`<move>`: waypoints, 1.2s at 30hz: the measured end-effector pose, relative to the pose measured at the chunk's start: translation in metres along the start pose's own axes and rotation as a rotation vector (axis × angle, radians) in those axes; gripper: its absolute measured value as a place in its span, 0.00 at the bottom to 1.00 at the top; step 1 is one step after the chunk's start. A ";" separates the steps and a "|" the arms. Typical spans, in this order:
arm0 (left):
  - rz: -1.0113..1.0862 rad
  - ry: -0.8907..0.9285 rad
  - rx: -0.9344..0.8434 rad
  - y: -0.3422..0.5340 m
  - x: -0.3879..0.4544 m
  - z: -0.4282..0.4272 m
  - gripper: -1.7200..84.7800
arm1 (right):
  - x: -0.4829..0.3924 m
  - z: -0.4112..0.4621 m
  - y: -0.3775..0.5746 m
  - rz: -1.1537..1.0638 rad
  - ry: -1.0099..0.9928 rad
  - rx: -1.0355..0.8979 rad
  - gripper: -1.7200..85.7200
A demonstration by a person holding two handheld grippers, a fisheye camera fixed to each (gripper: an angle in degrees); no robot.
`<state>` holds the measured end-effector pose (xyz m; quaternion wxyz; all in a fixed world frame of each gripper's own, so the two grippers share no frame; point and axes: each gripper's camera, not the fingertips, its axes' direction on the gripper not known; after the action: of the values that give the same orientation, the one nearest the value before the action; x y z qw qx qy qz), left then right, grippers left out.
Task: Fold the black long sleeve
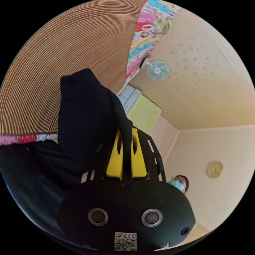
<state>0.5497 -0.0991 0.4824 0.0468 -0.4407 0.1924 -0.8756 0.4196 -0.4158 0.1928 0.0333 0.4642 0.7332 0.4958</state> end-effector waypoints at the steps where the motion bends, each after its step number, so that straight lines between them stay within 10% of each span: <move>1: 0.074 0.017 -0.030 0.003 0.009 -0.002 0.07 | -0.012 0.014 -0.005 -0.048 -0.019 0.005 0.04; 14: 1.553 0.676 -0.637 0.230 0.246 -0.127 0.07 | -0.116 0.192 -0.029 -0.396 0.293 0.026 0.09; 24: 1.385 1.046 -0.566 0.285 0.232 -0.242 0.06 | -0.050 0.227 -0.005 -0.052 0.635 0.307 0.19; 36: 1.286 1.425 -0.638 0.387 0.217 -0.267 0.06 | -0.062 0.426 -0.065 -0.274 0.572 0.010 0.19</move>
<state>0.1727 -0.4311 0.3560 0.2638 0.3801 0.6016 -0.6511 0.6298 -0.1682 -0.0975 -0.1101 0.2030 0.7709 0.5936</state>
